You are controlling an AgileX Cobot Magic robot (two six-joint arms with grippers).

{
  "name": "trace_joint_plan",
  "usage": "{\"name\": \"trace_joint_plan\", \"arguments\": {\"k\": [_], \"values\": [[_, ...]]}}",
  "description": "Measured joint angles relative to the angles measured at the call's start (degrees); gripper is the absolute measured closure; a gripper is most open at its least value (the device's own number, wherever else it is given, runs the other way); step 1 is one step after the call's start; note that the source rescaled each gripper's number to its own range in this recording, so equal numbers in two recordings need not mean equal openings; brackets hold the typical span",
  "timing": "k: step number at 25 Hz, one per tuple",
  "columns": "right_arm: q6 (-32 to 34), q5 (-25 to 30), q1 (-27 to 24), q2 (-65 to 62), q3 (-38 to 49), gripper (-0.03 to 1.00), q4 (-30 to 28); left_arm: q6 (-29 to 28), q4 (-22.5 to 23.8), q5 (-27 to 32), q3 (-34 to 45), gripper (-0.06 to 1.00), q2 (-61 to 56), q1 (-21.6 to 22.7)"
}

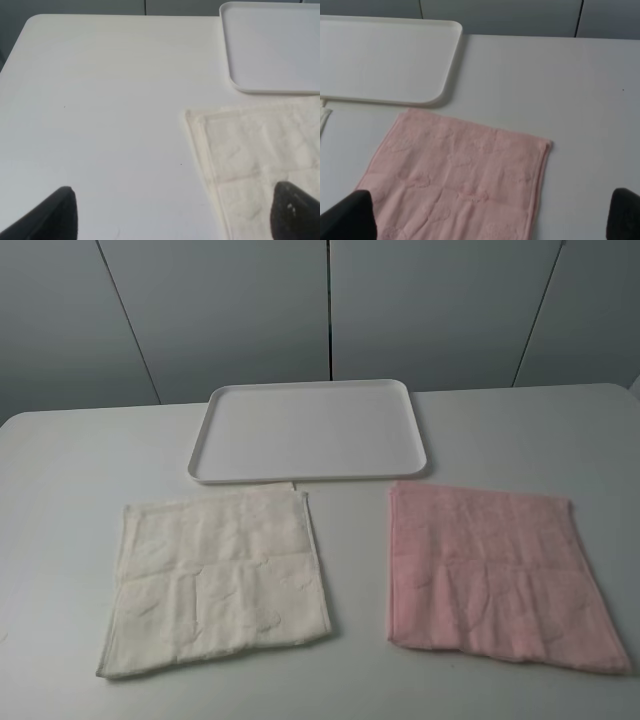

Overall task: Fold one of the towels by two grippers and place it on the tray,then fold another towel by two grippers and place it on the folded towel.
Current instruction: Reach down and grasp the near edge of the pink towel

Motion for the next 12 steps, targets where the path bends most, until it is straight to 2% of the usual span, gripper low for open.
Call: {"name": "trace_joint_plan", "arguments": {"k": [12], "values": [[0.0, 0.0, 0.0, 0.0, 0.0, -0.03, 0.0, 0.0, 0.0, 0.0, 0.0, -0.06, 0.0, 0.0]]}}
